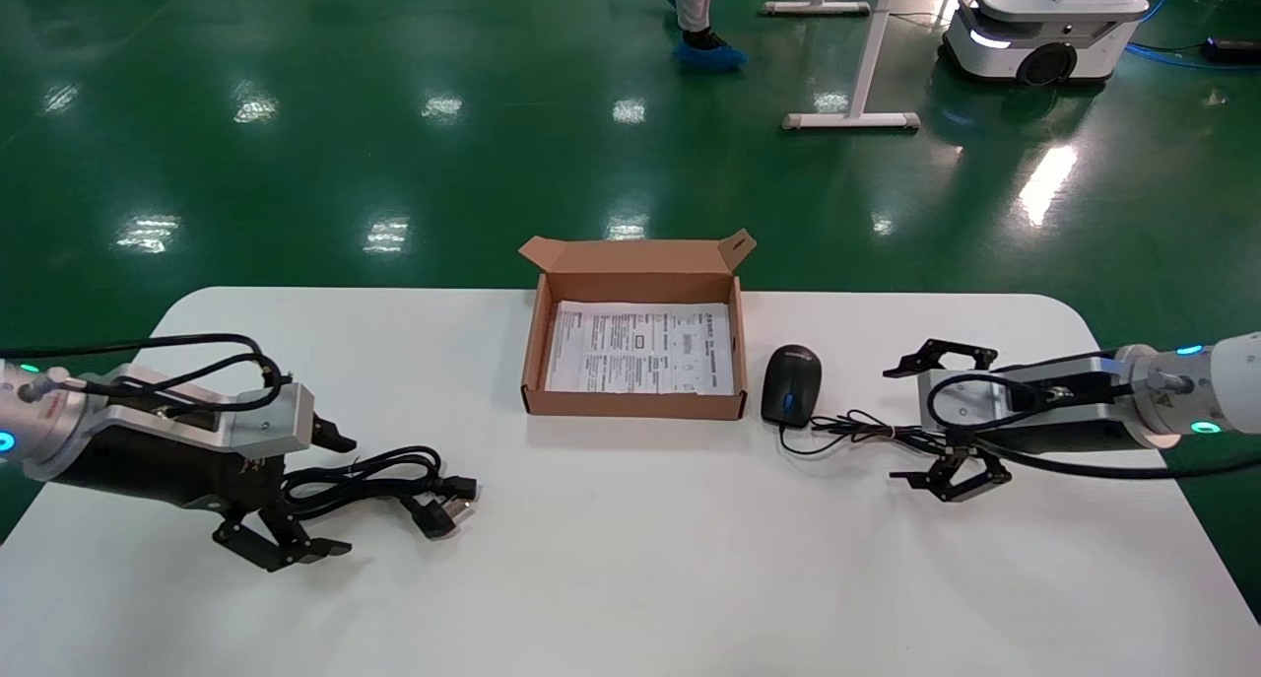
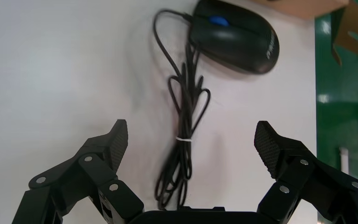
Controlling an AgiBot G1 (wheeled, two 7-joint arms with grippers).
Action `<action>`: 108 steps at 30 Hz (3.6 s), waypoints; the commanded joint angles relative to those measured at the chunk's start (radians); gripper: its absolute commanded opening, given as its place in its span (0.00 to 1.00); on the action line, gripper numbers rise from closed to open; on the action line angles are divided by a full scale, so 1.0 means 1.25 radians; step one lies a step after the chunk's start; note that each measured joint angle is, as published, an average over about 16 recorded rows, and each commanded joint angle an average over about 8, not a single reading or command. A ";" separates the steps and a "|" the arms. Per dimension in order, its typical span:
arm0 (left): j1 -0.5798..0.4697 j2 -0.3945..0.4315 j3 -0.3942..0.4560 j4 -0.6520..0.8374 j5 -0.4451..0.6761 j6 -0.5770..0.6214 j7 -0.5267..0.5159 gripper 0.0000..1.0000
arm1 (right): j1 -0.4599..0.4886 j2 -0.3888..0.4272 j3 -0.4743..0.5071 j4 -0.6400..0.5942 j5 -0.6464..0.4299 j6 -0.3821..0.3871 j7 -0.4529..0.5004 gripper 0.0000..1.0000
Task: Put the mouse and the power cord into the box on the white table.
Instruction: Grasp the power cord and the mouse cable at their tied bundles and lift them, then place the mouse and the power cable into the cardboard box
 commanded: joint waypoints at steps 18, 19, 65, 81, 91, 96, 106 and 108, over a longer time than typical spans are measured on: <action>-0.035 0.074 0.010 0.228 0.023 -0.047 0.128 0.33 | 0.028 -0.066 0.012 -0.191 0.012 0.097 -0.062 0.18; -0.035 0.076 0.010 0.231 0.024 -0.047 0.130 0.20 | 0.028 -0.066 0.012 -0.194 0.012 0.099 -0.061 0.08; -0.031 0.068 0.007 0.216 0.018 -0.042 0.122 0.00 | 0.026 -0.061 0.012 -0.178 0.011 0.091 -0.062 0.00; -0.172 -0.037 -0.113 0.268 -0.154 -0.009 -0.008 0.00 | 0.208 -0.033 0.059 -0.124 0.076 0.078 0.004 0.00; -0.285 0.014 -0.152 0.210 -0.209 -0.058 -0.125 0.00 | 0.238 -0.122 0.092 -0.101 0.126 0.095 0.017 0.00; -0.297 0.039 -0.151 0.160 -0.206 -0.080 -0.169 0.00 | 0.215 -0.157 0.097 -0.109 0.136 0.103 0.011 0.00; -0.283 0.027 -0.132 0.027 -0.180 -0.099 -0.276 0.00 | 0.187 -0.206 0.100 -0.141 0.142 0.139 0.016 0.00; -0.272 0.020 -0.131 -0.007 -0.180 -0.104 -0.304 0.00 | 0.181 -0.216 0.100 -0.143 0.142 0.140 0.007 0.00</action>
